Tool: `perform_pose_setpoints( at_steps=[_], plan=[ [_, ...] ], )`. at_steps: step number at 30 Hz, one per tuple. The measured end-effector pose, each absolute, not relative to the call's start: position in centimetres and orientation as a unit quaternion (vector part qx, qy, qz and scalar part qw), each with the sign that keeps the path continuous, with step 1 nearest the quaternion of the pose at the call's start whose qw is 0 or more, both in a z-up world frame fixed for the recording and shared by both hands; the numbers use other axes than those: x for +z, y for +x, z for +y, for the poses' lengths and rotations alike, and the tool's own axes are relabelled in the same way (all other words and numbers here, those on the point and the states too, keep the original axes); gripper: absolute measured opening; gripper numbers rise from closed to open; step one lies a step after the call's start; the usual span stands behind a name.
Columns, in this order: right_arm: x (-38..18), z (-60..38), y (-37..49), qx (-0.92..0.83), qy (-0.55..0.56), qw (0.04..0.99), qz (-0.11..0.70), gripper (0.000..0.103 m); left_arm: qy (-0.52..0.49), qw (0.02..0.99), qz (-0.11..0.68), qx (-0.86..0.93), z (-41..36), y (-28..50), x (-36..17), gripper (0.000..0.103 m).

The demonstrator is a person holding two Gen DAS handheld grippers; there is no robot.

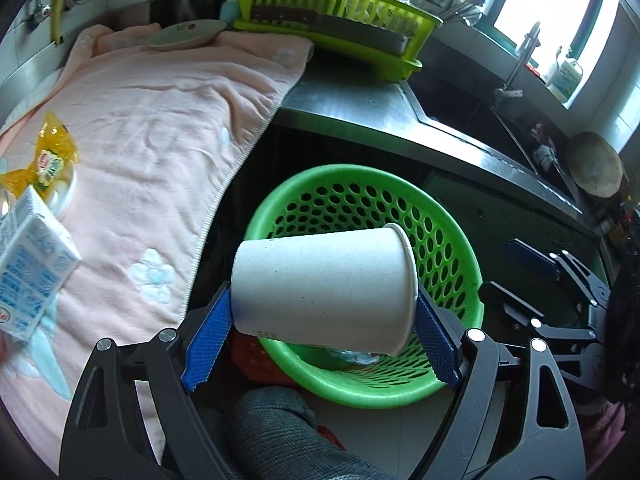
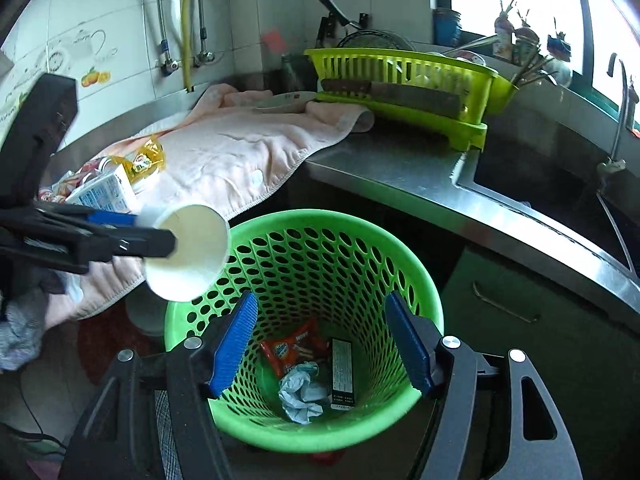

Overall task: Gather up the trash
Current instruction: 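Drop the card and the paper cup into the green basket with both grippers, then bring both grippers back over the remaining trash on the towel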

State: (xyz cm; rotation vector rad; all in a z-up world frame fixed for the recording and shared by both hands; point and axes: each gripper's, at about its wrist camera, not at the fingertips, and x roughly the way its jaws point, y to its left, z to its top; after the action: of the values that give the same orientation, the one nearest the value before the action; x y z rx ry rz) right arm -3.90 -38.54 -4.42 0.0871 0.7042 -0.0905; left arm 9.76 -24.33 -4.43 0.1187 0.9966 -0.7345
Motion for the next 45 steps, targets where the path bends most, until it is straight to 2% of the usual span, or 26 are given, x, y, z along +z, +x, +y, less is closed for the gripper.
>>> perform_pose_setpoints(
  at_steps=[8, 21, 36, 45],
  plan=[
    [-4.0, -38.9, -4.8, -0.047, 0.052, 0.94, 0.334, 0.067, 0.063, 0.804, 0.471, -0.357, -25.6, 8.7, -4.8, 0.084],
    [-2.9, -37.0, -3.9, -0.03, 0.037, 0.945, 0.324, 0.073, 0.055, 0.821, 0.453, -0.344, -23.2, 8.2, -3.2, 0.087],
    [-2.0, -31.3, 0.9, 0.059, -0.018, 0.941, 0.333, 0.075, 0.029, 0.874, 0.435, -0.216, -12.1, 9.2, 0.2, 0.087],
    [-1.0, -26.5, 5.8, 0.149, -0.08, 0.926, 0.337, 0.075, -0.044, 0.89, 0.446, -0.084, -2.6, 11.0, 1.1, 0.087]
  ],
)
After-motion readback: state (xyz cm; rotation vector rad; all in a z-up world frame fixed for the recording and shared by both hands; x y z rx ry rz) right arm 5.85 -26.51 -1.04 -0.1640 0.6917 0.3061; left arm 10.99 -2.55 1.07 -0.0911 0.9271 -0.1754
